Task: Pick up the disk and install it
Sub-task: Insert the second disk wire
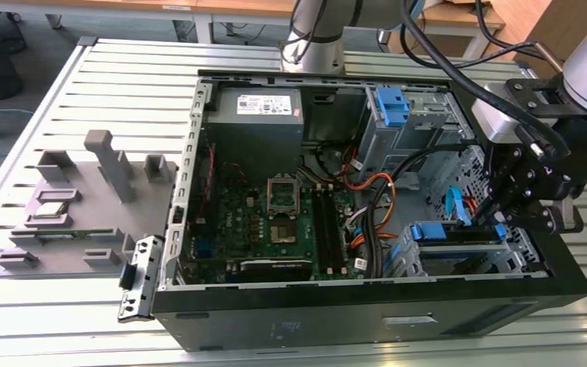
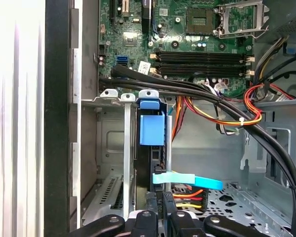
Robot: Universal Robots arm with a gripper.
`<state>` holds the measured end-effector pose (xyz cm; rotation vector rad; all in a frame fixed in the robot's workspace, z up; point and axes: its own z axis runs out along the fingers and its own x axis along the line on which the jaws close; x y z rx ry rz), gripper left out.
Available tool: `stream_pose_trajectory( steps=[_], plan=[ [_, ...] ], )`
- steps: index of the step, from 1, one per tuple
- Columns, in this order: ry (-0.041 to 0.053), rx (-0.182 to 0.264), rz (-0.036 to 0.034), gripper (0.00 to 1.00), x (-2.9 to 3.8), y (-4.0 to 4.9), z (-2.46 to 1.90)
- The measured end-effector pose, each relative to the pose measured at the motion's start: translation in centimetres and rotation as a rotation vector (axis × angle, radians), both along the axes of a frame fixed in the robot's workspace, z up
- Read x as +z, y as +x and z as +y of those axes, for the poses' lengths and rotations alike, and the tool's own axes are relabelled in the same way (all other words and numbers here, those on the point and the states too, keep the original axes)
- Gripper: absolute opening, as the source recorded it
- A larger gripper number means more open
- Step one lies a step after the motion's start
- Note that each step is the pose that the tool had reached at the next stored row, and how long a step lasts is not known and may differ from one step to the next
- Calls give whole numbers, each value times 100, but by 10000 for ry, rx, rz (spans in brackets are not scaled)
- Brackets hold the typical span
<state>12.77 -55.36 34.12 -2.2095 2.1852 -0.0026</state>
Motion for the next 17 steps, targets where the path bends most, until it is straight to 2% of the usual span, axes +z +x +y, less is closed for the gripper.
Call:
stream_pose_trajectory(
  steps=[17],
  plan=[
    [3, 0, 0, 17, -32, -3, -12]
  ],
)
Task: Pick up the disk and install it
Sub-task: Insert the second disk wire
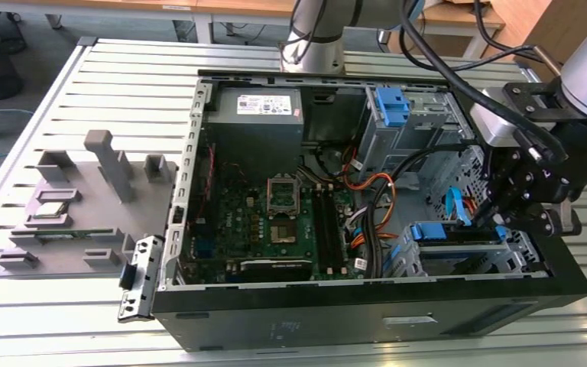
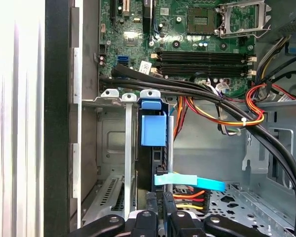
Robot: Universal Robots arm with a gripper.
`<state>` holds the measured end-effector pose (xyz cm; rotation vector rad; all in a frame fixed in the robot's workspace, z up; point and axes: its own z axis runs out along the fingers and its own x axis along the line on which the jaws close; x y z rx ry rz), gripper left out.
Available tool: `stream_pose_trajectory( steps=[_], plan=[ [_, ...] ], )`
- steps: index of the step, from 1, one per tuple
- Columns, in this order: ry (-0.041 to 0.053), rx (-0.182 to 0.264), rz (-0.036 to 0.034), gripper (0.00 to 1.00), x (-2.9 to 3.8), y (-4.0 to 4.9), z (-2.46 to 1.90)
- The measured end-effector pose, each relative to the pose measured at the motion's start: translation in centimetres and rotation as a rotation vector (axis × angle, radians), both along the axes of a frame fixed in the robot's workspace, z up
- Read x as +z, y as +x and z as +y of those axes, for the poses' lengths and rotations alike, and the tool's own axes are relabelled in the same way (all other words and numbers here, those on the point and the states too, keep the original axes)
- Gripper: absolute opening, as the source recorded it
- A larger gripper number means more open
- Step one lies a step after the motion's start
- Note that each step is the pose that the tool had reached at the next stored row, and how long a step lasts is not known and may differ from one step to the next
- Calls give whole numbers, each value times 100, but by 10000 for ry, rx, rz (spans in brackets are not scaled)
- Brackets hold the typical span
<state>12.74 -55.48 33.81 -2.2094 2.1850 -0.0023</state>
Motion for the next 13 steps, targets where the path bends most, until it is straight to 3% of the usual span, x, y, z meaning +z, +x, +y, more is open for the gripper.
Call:
stream_pose_trajectory(
  steps=[13],
  plan=[
    [15, 0, 0, 17, -28, 0, -6]
  ],
)
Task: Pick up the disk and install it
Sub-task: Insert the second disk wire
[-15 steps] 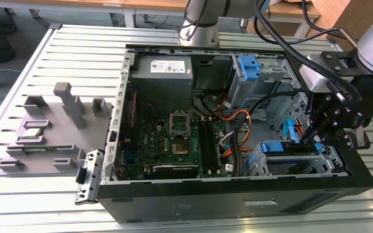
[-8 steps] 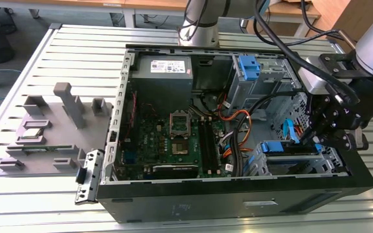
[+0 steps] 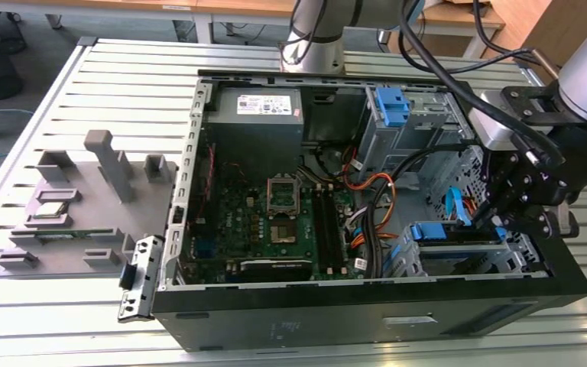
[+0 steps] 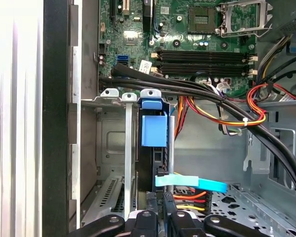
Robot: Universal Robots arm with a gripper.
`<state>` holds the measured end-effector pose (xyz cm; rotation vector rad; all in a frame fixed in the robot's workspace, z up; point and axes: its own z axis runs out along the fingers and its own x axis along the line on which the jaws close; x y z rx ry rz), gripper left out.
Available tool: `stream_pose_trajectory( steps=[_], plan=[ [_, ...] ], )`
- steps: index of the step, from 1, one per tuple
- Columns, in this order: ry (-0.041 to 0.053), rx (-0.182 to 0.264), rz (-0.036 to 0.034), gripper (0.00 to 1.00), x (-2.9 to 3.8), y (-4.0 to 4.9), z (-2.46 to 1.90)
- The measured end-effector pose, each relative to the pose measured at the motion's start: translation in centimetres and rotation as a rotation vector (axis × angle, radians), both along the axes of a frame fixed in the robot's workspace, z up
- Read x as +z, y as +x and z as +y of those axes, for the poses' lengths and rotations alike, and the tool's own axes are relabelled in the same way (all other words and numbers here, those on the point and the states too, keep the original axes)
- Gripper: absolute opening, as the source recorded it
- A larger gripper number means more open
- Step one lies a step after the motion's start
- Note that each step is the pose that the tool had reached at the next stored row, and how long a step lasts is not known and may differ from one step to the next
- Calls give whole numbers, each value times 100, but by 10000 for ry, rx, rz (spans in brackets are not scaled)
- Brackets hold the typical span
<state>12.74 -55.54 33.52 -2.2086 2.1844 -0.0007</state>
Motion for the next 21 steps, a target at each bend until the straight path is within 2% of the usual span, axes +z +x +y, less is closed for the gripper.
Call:
stream_pose_trajectory(
  steps=[7, 21],
  plan=[
    [3, 0, 0, 17, -9, 0, 0],
    [-1, -66, 0, 17, 15, 0, -1]
  ],
)
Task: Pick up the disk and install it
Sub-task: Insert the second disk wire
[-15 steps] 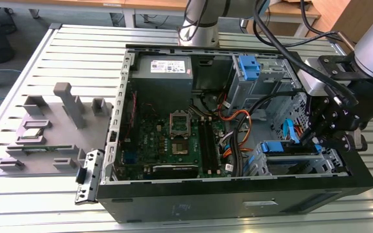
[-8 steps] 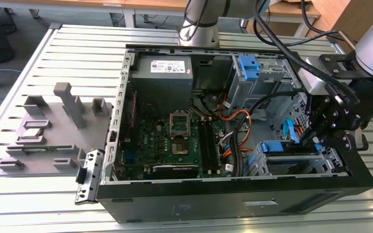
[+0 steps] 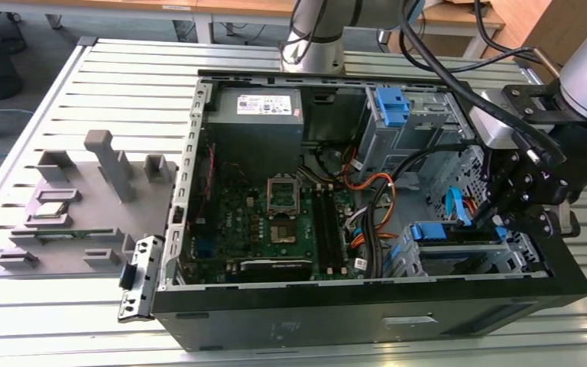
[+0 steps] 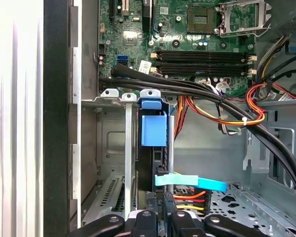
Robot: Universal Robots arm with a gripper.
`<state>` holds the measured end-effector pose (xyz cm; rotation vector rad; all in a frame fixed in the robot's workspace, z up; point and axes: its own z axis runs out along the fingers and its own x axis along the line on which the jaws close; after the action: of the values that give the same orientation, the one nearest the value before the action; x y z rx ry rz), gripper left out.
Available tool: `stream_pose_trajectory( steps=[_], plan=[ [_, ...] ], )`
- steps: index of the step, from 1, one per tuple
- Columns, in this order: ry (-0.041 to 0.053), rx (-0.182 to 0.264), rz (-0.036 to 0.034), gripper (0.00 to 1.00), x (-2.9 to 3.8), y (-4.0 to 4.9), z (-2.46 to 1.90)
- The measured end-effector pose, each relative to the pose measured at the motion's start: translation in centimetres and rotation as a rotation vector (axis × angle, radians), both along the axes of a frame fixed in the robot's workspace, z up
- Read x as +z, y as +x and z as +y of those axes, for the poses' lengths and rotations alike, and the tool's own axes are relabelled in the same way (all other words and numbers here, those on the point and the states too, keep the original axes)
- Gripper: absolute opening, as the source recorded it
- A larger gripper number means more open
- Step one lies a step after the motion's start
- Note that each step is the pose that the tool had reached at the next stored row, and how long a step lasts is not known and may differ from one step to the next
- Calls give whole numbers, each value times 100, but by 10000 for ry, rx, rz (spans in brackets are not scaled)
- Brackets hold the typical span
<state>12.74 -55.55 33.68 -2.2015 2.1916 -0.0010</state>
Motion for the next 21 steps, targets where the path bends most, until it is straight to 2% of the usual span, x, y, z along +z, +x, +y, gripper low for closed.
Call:
stream_pose_trajectory(
  steps=[7, 21],
  plan=[
    [1, -166, 0, 17, -14, 0, 0],
    [2, -135, 0, 17, -11, 0, -1]
  ],
)
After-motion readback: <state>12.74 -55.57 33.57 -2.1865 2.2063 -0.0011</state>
